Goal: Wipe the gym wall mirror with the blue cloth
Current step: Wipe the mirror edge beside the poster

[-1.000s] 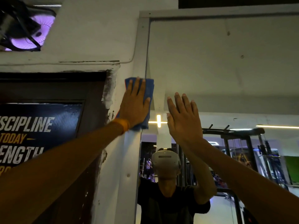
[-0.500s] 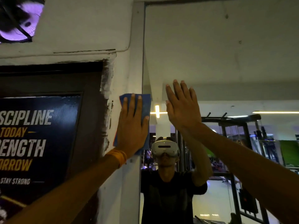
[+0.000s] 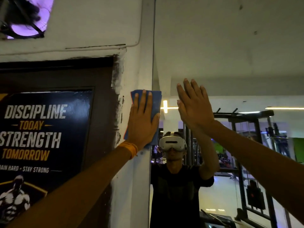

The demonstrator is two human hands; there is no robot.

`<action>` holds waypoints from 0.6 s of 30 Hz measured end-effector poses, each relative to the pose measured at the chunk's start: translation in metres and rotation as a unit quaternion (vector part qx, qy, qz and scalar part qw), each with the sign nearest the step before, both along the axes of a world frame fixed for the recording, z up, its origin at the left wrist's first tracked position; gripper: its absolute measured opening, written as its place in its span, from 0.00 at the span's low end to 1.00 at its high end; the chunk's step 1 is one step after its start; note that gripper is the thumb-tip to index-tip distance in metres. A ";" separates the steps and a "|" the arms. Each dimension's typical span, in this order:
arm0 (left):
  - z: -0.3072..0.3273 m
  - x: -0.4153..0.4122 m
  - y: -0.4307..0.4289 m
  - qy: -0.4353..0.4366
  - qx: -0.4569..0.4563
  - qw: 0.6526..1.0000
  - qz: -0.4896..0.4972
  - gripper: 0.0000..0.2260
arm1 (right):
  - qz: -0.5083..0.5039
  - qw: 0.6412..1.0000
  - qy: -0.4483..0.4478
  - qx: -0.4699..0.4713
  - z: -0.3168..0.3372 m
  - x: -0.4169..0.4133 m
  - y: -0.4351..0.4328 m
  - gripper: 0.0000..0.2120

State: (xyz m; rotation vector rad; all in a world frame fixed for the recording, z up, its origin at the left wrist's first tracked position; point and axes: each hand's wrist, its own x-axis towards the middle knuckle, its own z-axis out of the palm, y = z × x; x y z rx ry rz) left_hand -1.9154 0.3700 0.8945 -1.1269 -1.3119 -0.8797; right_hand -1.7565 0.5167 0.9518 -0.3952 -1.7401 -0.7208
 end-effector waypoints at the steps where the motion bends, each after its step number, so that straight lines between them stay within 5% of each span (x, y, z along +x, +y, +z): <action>1: 0.009 0.002 -0.003 -0.010 -0.001 1.000 -0.001 0.34 | -0.001 1.000 0.000 -0.004 0.000 -0.001 -0.001 0.32; 7: 0.117 0.015 -0.008 -0.088 0.017 0.994 -0.065 0.38 | 0.010 1.000 0.000 -0.016 -0.002 -0.001 -0.004 0.32; 18: -0.022 0.015 -0.020 -0.106 0.045 0.988 -0.101 0.23 | 0.032 0.996 -0.027 -0.083 -0.043 0.003 -0.022 0.30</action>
